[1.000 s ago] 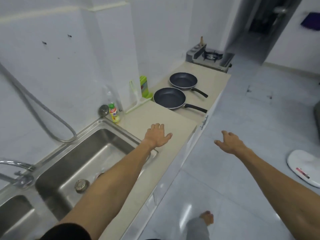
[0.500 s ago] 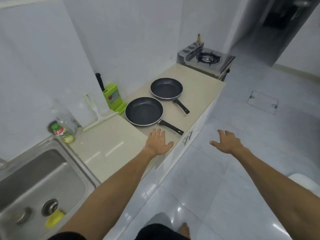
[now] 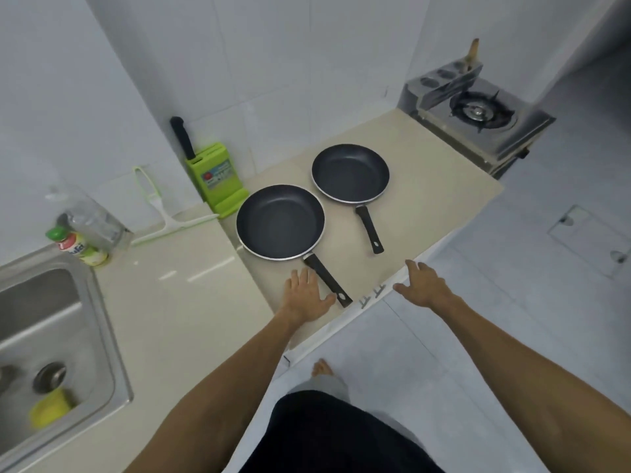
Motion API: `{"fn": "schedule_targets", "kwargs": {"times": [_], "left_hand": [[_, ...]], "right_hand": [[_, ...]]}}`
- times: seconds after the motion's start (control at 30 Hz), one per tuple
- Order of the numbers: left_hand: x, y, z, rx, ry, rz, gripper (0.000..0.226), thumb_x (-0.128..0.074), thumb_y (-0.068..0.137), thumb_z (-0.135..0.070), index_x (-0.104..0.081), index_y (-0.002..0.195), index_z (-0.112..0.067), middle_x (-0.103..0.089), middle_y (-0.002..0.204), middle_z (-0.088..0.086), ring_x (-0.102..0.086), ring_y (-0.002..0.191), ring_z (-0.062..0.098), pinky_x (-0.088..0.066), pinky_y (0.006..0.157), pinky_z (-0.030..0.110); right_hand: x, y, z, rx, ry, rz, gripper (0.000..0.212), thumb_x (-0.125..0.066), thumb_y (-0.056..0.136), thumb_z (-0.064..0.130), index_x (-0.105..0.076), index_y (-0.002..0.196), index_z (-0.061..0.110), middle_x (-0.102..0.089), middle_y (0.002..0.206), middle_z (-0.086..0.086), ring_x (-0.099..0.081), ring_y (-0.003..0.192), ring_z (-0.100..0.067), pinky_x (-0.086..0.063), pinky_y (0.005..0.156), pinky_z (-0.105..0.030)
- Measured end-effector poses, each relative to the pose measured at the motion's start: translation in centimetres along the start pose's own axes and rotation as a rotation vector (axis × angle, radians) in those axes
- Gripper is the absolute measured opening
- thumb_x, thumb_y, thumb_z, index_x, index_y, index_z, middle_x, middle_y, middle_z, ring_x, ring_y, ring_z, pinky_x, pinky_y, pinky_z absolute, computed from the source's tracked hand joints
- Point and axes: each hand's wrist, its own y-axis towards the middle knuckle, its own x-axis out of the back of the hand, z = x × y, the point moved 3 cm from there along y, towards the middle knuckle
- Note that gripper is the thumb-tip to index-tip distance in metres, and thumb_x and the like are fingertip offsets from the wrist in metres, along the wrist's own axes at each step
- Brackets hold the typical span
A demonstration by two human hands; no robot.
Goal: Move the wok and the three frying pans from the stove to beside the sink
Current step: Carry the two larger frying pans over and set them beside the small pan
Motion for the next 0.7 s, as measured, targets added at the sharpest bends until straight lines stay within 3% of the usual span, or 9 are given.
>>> {"fn": "schedule_targets", "kwargs": {"times": [0.17, 0.4, 0.6, 0.7], "left_hand": [[-1.8, 1.8, -0.5, 0.103, -0.130, 0.043, 0.082, -0.047, 0.095, -0.056, -0.026, 0.151, -0.001, -0.036, 0.154, 0.017, -0.034, 0.138, 0.037, -0.028, 0.116, 0.046], [-4.2, 5.2, -2.1, 0.330, -0.429, 0.051, 0.084, -0.050, 0.096, -0.056, -0.022, 0.154, -0.001, -0.036, 0.156, 0.020, -0.037, 0.139, 0.038, -0.035, 0.112, 0.048], [-4.8, 8.4, -4.0, 0.591, -0.823, -0.044, 0.059, -0.062, 0.096, -0.038, -0.040, 0.137, -0.003, -0.059, 0.129, 0.020, -0.061, 0.113, 0.034, -0.054, 0.095, 0.046], [-5.5, 9.7, -4.8, 0.725, -0.937, -0.042, 0.048, -0.060, 0.098, -0.024, -0.038, 0.133, -0.002, -0.063, 0.120, 0.022, -0.066, 0.103, 0.037, -0.057, 0.088, 0.046]], "right_hand": [[0.9, 5.5, 0.8, 0.066, 0.031, 0.050, 0.072, -0.057, 0.096, 0.043, -0.025, 0.148, 0.006, -0.038, 0.149, -0.026, -0.040, 0.133, -0.043, -0.039, 0.105, -0.054], [0.9, 12.4, 1.7, 0.179, -0.022, 0.081, 0.064, -0.058, 0.095, 0.038, -0.031, 0.141, 0.003, -0.047, 0.135, -0.028, -0.049, 0.120, -0.044, -0.044, 0.097, -0.053], [1.1, 17.8, 2.0, 0.229, 0.067, 0.051, 0.064, -0.053, 0.097, 0.043, -0.032, 0.141, 0.002, -0.051, 0.130, -0.029, -0.052, 0.114, -0.045, -0.045, 0.091, -0.054], [0.7, 19.7, 1.7, 0.229, 0.061, 0.111, 0.070, -0.050, 0.098, 0.046, -0.026, 0.146, 0.002, -0.049, 0.134, -0.030, -0.051, 0.118, -0.044, -0.046, 0.094, -0.054]]}}
